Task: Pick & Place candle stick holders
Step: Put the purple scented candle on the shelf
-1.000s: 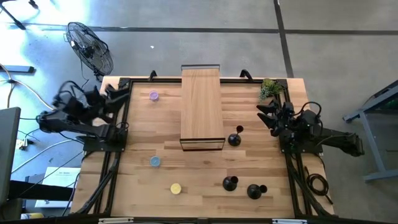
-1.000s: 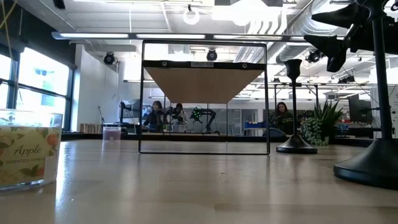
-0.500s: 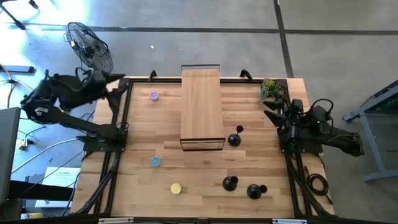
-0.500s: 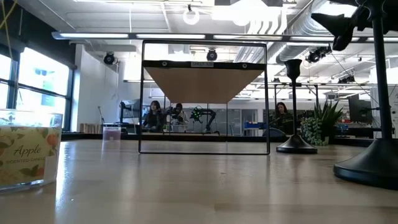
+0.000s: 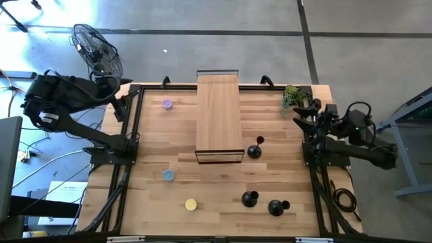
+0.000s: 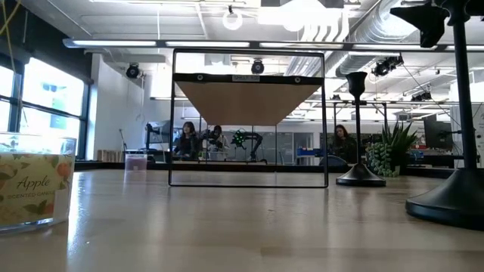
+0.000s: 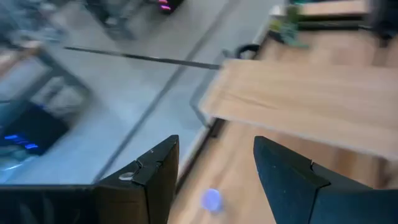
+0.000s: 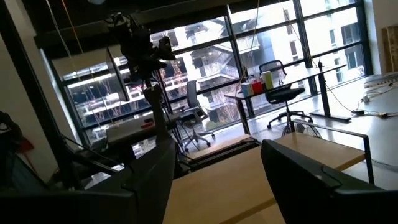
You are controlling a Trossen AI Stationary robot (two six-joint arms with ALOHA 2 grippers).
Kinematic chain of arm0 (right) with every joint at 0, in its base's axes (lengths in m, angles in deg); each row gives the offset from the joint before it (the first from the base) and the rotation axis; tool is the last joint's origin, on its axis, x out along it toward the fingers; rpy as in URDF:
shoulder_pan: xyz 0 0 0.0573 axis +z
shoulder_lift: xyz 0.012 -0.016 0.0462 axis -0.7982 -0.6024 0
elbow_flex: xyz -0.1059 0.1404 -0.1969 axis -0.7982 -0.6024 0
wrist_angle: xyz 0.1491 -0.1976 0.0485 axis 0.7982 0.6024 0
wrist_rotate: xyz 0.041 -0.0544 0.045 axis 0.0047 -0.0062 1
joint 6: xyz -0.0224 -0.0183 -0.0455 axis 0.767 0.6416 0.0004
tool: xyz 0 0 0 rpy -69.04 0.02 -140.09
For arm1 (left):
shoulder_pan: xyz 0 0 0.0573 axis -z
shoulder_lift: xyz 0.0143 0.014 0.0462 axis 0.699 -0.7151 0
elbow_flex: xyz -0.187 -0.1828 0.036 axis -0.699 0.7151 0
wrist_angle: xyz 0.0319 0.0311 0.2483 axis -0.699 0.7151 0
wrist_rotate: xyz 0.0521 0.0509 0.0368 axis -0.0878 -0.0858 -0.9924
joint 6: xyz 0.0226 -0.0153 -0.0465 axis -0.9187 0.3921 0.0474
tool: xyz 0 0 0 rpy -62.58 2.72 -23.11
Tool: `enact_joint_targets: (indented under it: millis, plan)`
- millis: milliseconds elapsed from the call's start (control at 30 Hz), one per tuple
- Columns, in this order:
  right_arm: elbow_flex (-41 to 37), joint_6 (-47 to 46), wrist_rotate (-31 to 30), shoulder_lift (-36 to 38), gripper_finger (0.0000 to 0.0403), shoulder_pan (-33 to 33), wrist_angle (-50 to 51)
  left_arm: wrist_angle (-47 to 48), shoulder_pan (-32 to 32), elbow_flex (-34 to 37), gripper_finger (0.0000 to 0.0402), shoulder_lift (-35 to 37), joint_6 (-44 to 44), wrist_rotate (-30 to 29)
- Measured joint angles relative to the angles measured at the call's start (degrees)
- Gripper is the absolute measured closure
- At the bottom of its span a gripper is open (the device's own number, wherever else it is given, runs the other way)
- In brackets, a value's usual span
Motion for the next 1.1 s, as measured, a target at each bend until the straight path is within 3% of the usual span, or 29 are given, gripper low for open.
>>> enact_joint_targets:
  millis: [100, 267, 633, 800, 1100]
  plan:
    - [0.0, 0.0, 0.1, -0.9, 0.0169, 0.0, 0.3, -0.6, 0.0, -0.1, 0.0199, 0.1, 0.6, -2.8]
    - [0.0, 0.0, 0.3, -2.8, 0.0169, 0.0, 0.4, -0.6, 0.0, -0.1, 0.0199, 0.5, 2.1, 2.8]
    - [0.0, 0.0, 0.6, -3.6, 0.0169, 0.0, -0.1, -0.6, 0.0, -0.1, 0.0199, 0.3, 2.1, 4.8]
    - [0.0, -0.2, 0.6, -3.6, 0.0169, 0.0, -0.1, -0.6, 0.0, -0.1, 0.0199, 0.3, 0.2, 11.2]
    - [0.0, -1.2, 0.5, -3.6, 0.0169, 0.0, -0.1, -0.7, 0.0, -0.1, 0.0199, 0.3, -0.5, 11.3]
